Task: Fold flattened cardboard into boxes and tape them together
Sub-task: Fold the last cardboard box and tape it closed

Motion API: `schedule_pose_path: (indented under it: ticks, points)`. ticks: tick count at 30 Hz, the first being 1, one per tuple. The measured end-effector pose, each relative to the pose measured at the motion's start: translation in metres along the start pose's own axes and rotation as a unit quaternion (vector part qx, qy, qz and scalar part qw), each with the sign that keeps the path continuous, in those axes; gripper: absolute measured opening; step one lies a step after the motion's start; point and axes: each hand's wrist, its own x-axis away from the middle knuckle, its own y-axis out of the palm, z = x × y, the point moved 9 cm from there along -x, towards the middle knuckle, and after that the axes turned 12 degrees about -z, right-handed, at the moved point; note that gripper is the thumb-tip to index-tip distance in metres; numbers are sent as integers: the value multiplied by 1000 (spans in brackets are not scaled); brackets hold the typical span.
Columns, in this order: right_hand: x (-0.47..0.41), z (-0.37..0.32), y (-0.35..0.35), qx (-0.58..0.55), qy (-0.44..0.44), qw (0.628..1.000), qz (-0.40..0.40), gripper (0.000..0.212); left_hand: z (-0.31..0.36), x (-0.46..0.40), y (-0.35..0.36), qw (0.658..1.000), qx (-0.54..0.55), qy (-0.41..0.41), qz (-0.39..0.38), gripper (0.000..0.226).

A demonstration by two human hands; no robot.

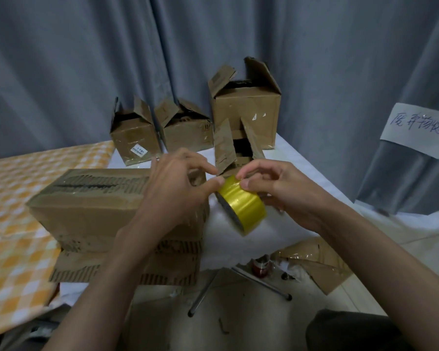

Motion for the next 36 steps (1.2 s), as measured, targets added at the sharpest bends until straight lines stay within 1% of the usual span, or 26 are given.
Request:
schedule_pose_path:
  ticks: [3,6,8,9,11,12,13,15,17,19,23,27,32,36]
  points:
    - [0,-6,4,-3,-26,1000,1,13,17,0,1,999,-3,45,10,18]
    - [0,-8,7,-4,-41,999,14,14,20,0,1,996,48,64,31,9]
    - [2,-8,7,1,-54,998,23,17,17,1,0,995,67,60,50,4]
    - [2,-9,7,1,-59,998,25,20,16,2,0,995,66,55,57,4]
    - [3,-7,6,-13,-56,998,30,35,15,2,3,995,62,50,64,4]
    - [2,-4,3,-23,-44,998,35,43,14,2,5,995,58,46,67,3]
    - [1,1,2,-25,-26,999,38,46,13,2,7,995,48,40,71,4]
    - [0,9,5,1,23,999,26,40,12,3,9,996,18,34,86,5]
    - [-1,14,14,13,42,999,-1,31,12,4,10,994,-10,34,99,7]
    - [-1,12,17,10,25,1000,-1,27,12,4,11,993,-25,33,106,7]
    - [-1,4,12,47,-15,999,20,29,12,5,14,992,-46,35,111,7]
    - [-1,0,12,65,-42,997,19,27,14,6,15,992,-47,47,107,10]
    - [0,0,8,88,-51,994,29,26,16,9,15,992,-43,52,108,8]
    - [1,1,3,166,-38,982,75,21,20,9,17,991,-33,69,108,8]
